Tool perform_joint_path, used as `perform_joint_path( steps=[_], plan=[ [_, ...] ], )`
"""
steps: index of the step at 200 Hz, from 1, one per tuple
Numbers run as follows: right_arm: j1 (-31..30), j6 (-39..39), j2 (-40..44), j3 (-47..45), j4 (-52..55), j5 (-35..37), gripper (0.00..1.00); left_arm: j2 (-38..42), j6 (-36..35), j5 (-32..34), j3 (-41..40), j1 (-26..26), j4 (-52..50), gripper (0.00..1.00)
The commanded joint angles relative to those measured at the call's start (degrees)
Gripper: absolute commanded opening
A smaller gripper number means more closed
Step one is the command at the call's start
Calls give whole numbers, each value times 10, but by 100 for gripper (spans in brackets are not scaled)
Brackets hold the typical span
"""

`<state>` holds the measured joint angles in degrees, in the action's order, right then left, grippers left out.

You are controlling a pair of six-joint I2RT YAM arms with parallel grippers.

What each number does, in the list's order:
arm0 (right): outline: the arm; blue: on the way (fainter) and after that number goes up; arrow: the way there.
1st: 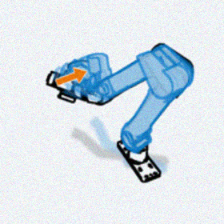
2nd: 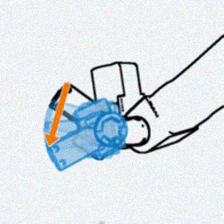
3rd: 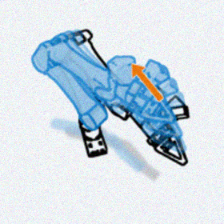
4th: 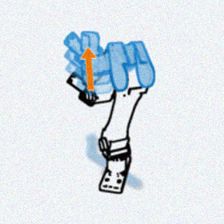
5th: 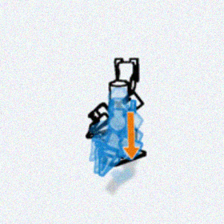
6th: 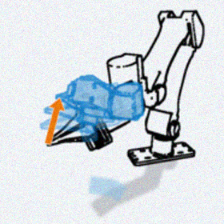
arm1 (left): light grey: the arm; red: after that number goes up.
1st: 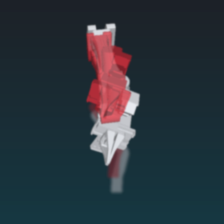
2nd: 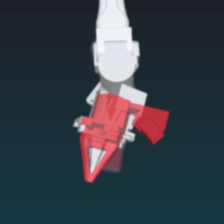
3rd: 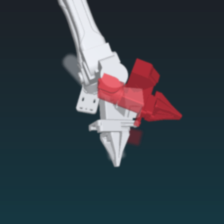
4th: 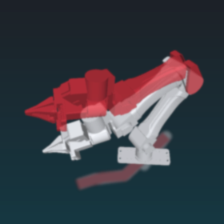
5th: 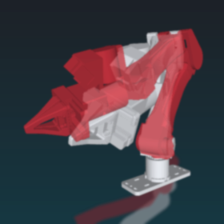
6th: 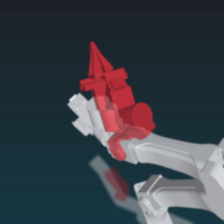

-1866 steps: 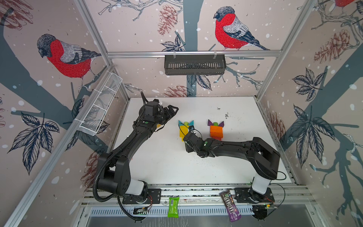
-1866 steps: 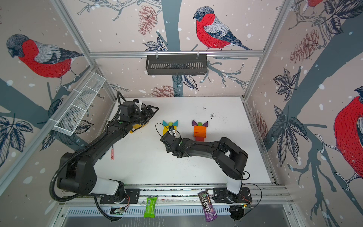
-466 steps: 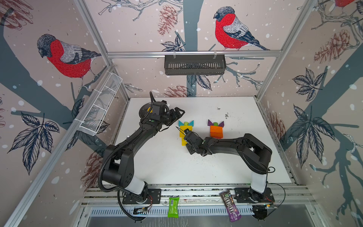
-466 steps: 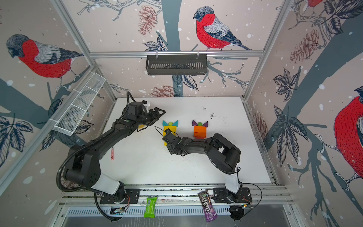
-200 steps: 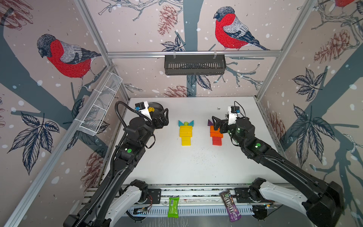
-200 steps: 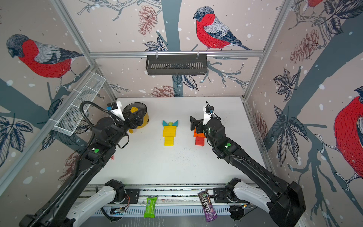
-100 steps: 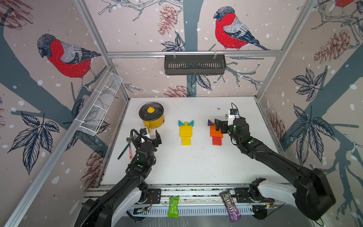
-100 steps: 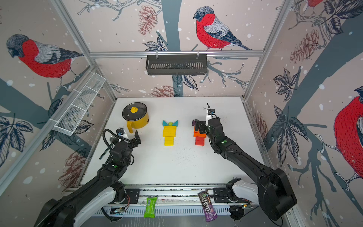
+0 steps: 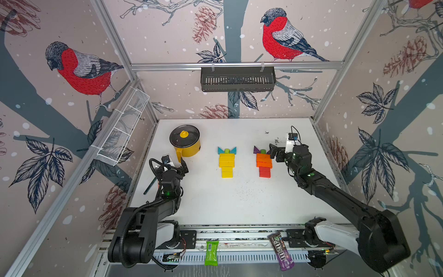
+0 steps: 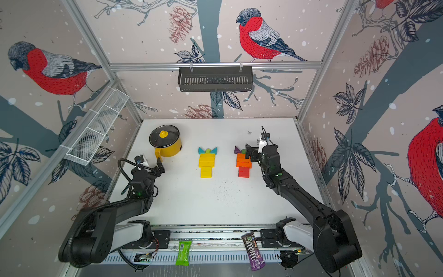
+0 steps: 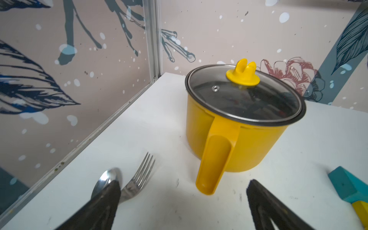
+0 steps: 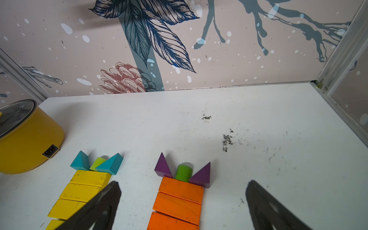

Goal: Assemble a carrot with building blocks
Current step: Reset both arms

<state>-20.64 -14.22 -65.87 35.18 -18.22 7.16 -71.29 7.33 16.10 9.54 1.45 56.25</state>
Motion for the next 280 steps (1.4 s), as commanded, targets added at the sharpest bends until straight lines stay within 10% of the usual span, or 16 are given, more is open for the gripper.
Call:
perform_joint_path(
  steps=[1,44,69,280],
  plan=[
    [12,10,-1,-8,-29,1,99,-33,-23,-53,11,-7,74,99],
    [42,12,-11,-21,-51,-14,99,-174,-71,-122,12,-7,222,99],
    [60,40,-12,-51,-101,-30,99,-138,-52,-128,81,-8,29,99],
    [135,158,-93,-271,-520,59,100,-140,-53,-127,76,-9,48,99]
  ],
)
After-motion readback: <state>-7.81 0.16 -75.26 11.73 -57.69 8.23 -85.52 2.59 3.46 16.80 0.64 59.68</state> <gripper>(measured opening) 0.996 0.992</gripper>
